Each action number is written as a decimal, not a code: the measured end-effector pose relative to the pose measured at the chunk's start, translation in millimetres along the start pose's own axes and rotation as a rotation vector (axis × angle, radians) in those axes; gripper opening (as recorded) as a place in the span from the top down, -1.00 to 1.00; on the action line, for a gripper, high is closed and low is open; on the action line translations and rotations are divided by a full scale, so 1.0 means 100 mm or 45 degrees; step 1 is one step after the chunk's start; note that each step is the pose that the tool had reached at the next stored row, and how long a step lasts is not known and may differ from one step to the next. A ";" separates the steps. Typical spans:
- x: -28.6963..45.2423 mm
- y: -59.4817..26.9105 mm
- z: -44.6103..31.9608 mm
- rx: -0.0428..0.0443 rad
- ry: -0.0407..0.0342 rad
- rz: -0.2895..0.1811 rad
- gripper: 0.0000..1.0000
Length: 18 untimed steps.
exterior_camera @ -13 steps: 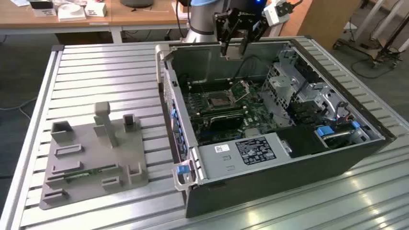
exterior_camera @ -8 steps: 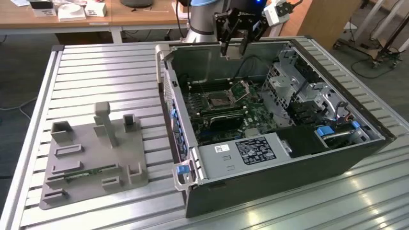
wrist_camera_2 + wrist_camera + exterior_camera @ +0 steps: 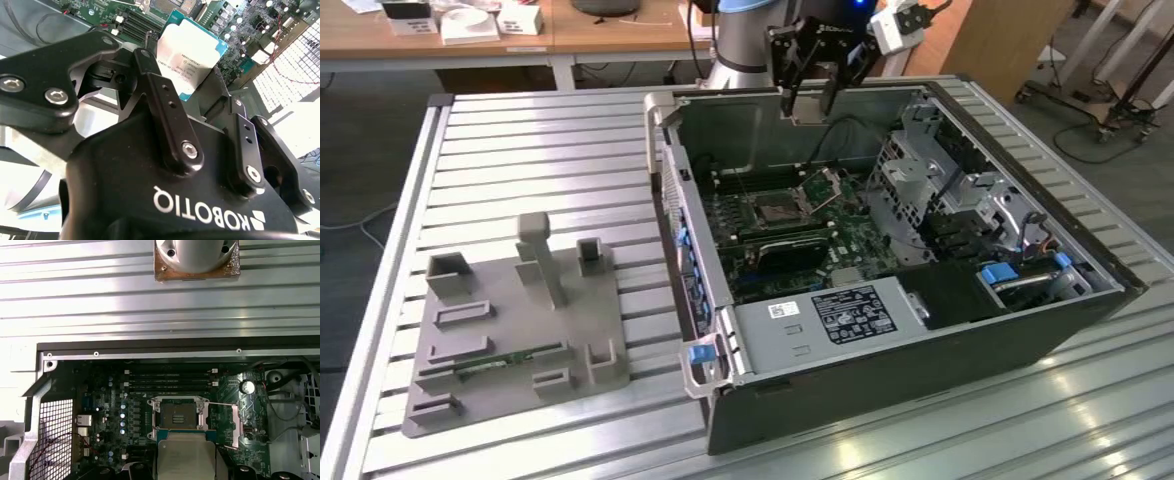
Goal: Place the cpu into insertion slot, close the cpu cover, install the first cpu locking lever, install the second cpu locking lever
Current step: 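Place the cpu into insertion slot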
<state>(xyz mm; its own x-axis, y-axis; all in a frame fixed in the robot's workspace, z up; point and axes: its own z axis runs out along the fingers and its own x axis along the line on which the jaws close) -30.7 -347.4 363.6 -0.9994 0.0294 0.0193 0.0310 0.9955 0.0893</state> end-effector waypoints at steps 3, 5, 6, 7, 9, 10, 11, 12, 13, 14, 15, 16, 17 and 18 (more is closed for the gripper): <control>0.000 0.000 0.001 -0.001 -0.0053 0.061 -0.09; 0.000 -0.001 0.004 -0.002 -0.0094 0.106 -0.09; 0.000 -0.001 0.007 -0.002 -0.0114 0.130 -0.09; 0.000 -0.001 0.010 -0.003 -0.0135 0.152 -0.09; 0.000 -0.002 0.018 -0.004 -0.0179 0.199 -0.09; 0.000 -0.002 0.022 -0.004 -0.0198 0.221 -0.09; 0.000 -0.002 0.026 -0.005 -0.0220 0.246 -0.09; 0.000 -0.003 0.031 -0.005 -0.0241 0.269 -0.09; 0.000 -0.003 0.035 -0.006 -0.0261 0.291 -0.09; -0.001 -0.004 0.040 -0.006 -0.0281 0.314 -0.09; -0.001 -0.004 0.045 -0.007 -0.0302 0.337 -0.09; -0.001 -0.005 0.051 -0.007 -0.0324 0.362 -0.09; -0.001 -0.005 0.055 -0.007 -0.0345 0.384 -0.09; -0.001 -0.005 0.059 -0.008 -0.0365 0.407 -0.09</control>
<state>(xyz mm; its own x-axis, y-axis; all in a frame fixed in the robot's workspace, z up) -30.7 -347.4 357.7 -0.9390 0.3435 0.0193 0.3438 0.9348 0.0893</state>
